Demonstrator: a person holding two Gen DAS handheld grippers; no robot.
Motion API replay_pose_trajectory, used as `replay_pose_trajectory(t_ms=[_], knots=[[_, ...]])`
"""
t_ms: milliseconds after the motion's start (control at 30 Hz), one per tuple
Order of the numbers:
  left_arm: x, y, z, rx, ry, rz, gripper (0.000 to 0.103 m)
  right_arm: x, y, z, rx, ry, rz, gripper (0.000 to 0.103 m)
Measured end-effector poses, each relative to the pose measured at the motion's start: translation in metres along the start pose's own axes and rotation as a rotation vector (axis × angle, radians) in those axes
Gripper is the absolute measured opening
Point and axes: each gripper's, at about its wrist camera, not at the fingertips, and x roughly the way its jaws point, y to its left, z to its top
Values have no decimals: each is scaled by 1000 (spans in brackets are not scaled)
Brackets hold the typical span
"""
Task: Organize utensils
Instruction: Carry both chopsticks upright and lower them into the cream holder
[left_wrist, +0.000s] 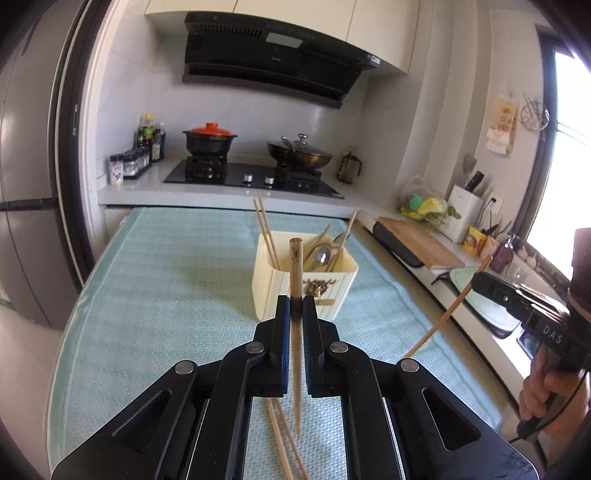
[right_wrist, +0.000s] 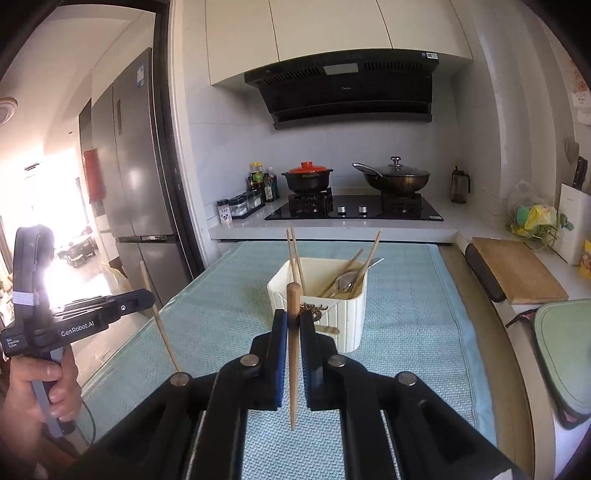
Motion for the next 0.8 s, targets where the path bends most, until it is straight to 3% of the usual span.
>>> replay_pose_trajectory(t_ms=[400,800], knots=[[10,-3,30,2,-46,-10,4,-4,8,23,-32,-43,8,7],[44,-15,123,42,-167,-18,4,24,-9,106,-60,-151,-30,7]])
